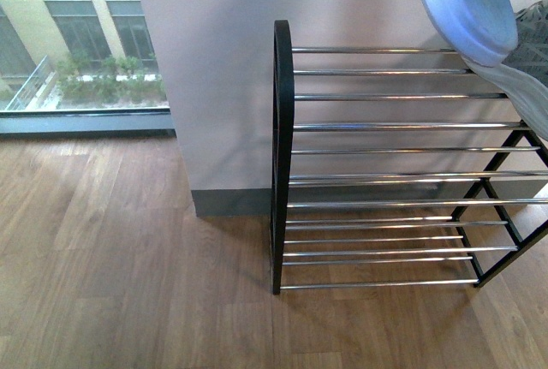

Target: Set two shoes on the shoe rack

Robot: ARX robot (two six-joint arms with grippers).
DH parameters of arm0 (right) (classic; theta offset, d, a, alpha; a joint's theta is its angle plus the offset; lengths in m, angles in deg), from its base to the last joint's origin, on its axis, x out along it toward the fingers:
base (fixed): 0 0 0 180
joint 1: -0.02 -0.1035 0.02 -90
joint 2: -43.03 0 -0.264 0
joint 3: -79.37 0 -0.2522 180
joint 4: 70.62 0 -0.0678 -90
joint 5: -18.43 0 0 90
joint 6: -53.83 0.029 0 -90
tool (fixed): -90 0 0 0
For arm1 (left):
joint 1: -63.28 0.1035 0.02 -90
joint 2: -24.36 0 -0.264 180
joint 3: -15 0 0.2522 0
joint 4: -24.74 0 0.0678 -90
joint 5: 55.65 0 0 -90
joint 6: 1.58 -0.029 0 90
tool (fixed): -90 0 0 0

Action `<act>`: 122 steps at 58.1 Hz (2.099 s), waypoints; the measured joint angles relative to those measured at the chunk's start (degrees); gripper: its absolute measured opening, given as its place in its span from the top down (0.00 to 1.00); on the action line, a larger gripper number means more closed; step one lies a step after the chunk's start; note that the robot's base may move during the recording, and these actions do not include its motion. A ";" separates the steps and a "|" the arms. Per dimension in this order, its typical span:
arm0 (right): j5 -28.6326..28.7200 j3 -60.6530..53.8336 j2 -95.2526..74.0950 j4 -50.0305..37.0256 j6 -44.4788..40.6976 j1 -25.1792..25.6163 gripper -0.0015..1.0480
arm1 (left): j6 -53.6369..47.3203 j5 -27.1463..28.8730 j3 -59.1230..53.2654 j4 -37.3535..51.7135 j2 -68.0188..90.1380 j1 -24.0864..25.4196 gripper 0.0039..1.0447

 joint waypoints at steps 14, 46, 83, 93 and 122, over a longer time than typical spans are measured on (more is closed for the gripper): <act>-3.87 10.75 -11.87 2.10 -14.58 3.04 0.98 | 0.00 -0.02 0.00 0.00 0.00 0.00 0.98; -5.53 13.51 -19.12 2.64 -31.10 4.85 0.98 | 0.00 -0.02 0.00 0.00 0.00 0.00 0.98; -8.02 18.82 -22.80 9.64 -33.88 5.77 0.62 | 0.00 -0.02 0.00 0.00 0.00 0.00 0.98; -4.98 16.37 -15.98 16.72 -31.06 6.60 0.38 | 0.00 -0.02 0.00 0.00 0.00 0.00 0.98; -2.36 14.45 -5.81 26.25 -21.59 9.20 0.09 | 0.00 -0.02 0.00 0.00 0.00 0.00 0.98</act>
